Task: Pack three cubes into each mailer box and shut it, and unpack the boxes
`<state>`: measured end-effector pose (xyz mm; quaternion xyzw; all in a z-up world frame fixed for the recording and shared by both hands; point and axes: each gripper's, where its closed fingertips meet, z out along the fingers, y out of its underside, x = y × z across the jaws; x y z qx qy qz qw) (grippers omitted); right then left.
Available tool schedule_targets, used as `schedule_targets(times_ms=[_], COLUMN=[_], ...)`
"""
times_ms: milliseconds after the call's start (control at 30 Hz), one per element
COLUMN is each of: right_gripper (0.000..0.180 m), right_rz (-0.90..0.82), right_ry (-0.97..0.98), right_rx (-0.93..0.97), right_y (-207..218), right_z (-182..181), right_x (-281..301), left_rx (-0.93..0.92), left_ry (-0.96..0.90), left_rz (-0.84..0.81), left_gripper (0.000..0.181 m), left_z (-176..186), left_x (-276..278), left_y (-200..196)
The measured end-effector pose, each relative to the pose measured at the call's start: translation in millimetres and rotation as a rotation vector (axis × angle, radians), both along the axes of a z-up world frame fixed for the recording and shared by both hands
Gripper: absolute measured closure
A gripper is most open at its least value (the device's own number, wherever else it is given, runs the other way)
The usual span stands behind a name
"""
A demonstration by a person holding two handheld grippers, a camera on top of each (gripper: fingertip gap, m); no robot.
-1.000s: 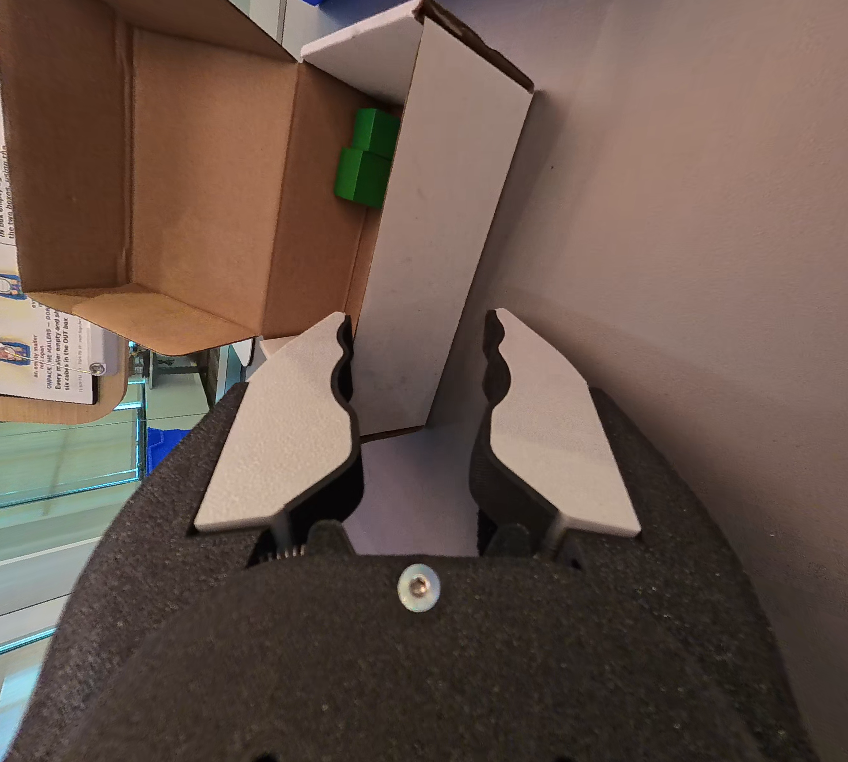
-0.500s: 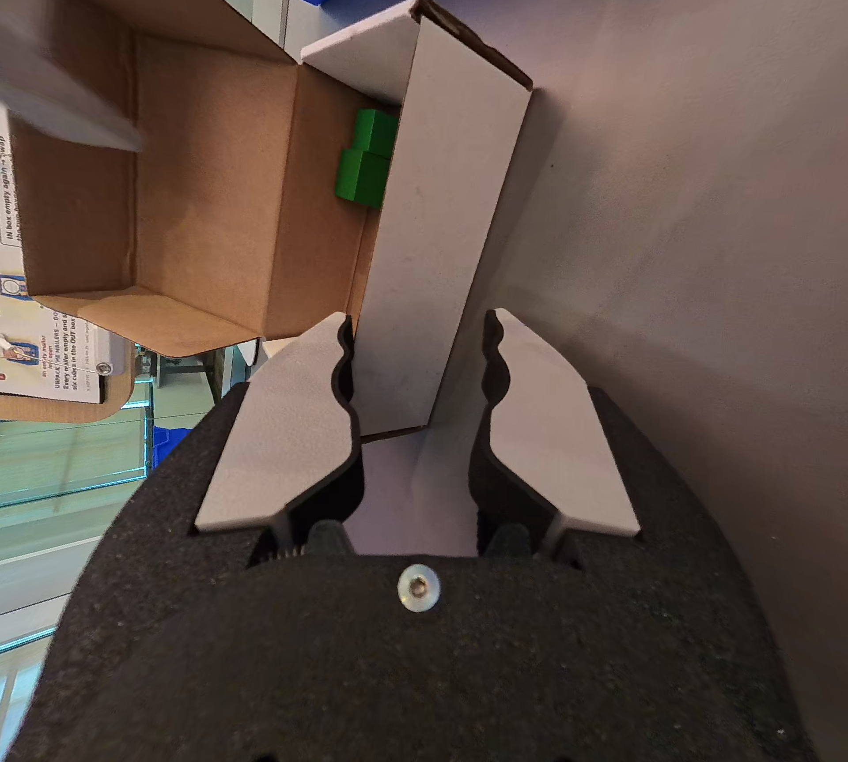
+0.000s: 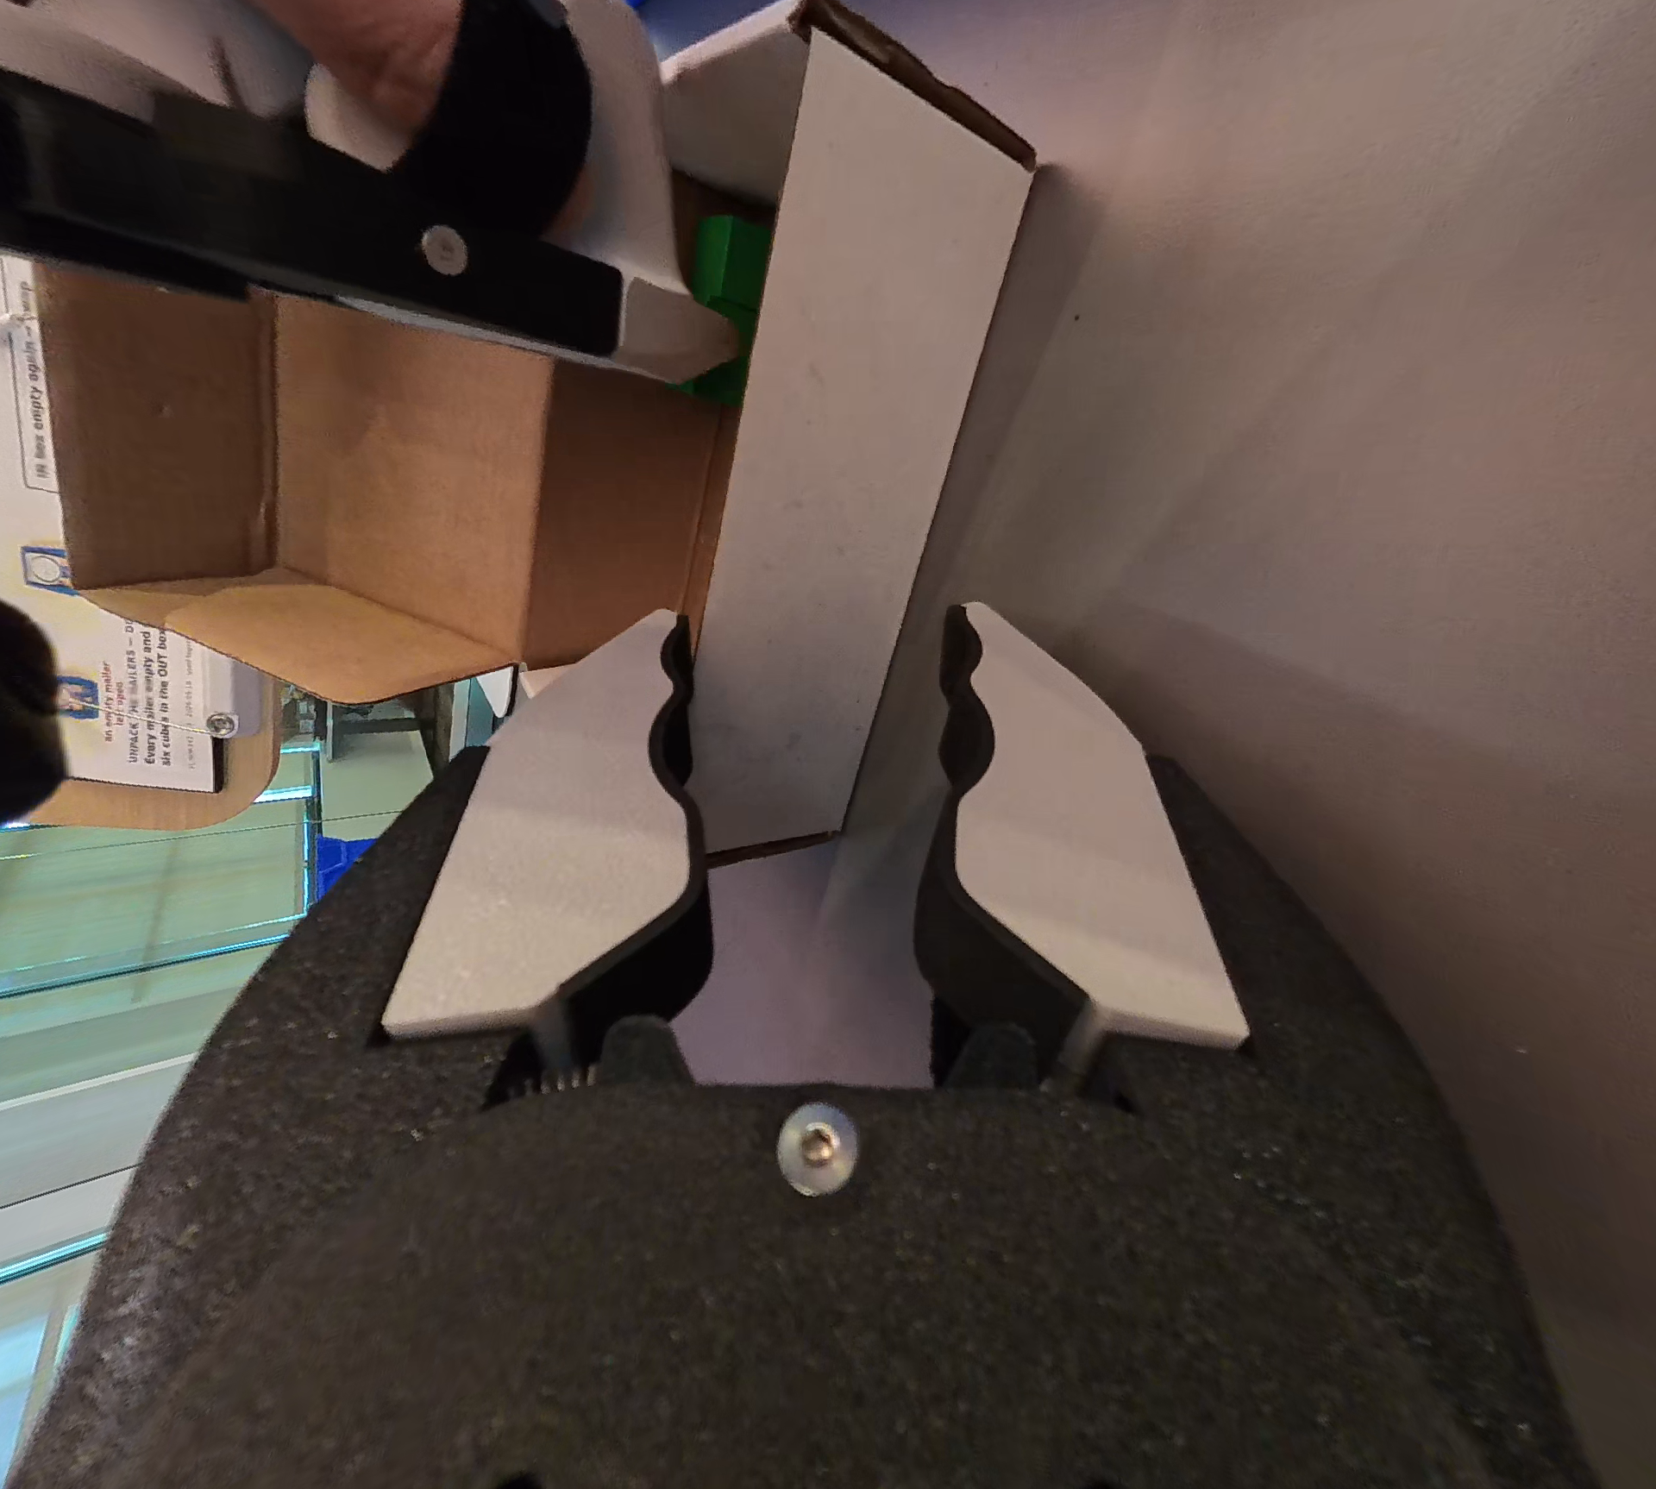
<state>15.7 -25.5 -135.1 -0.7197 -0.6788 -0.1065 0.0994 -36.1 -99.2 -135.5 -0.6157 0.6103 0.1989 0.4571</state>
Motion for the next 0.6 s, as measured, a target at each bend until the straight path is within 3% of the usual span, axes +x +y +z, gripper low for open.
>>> schedule_targets(times_ms=[367,600], right_gripper=[0.153,0.141], right_rz=[0.053,0.053], right_ry=[0.036,0.030], right_rx=[-0.060,-0.040], right_y=[-17.9,-9.4], right_z=[1.2,-5.8], right_x=[-14.3,-14.1], left_rx=[0.004,0.004], left_ry=[0.002,0.005], left_rz=[-0.001,-0.002], left_gripper=[0.127,0.127], left_z=[0.1,0.1], left_x=[0.1,0.0], left_y=[0.4,0.3])
